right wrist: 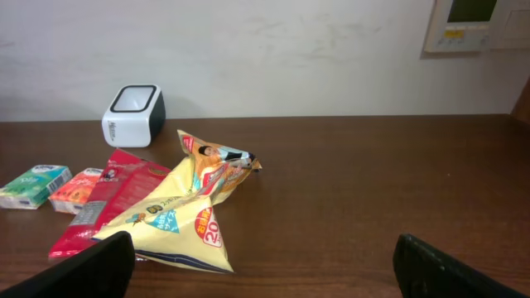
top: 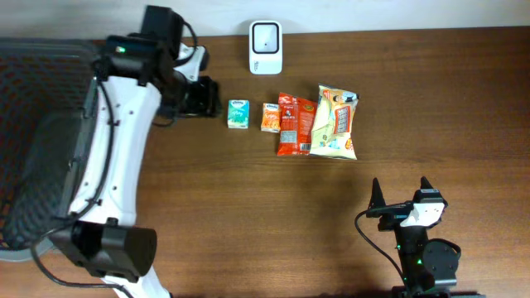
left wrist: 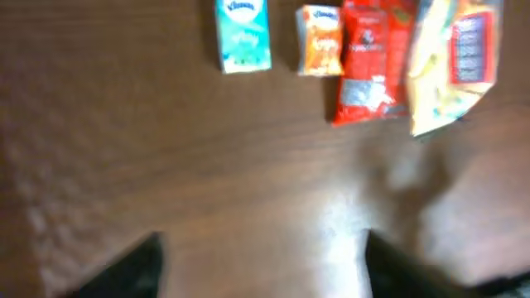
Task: Scan the item barcode
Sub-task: 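Reach the right gripper to the wet-wipes pack and grasp it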
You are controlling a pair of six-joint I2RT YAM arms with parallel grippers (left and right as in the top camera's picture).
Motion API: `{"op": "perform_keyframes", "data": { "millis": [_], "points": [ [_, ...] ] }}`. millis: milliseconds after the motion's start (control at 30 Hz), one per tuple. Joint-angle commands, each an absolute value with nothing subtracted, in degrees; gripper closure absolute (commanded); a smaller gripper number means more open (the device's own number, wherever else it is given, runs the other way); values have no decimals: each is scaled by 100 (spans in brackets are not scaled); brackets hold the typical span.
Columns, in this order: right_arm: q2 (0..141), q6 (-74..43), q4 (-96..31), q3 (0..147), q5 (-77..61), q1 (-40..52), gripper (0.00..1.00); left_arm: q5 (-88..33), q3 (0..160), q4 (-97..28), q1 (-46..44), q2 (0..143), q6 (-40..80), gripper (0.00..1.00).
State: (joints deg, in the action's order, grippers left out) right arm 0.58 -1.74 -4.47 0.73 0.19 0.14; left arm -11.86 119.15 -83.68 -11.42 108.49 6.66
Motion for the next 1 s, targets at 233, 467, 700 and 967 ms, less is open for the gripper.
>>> {"op": "perform_keyframes", "data": {
  "millis": [233,467,700,967],
  "points": [
    [19,-242,-471,32,54,-1,1,1186,10873,-7653,-1350,10803,1431,1],
    [19,-242,-421,32,54,-3,1,1142,10862,-7568,-1313,10864,1431,1],
    [19,-246,235,32,-1651,-1,1,867,10862,-7544,-1297,10864,1433,1],
    [19,91,2587,298,-2829,-3,1,836,10862,-7548,-1297,10864,1431,1]
  ]
}}
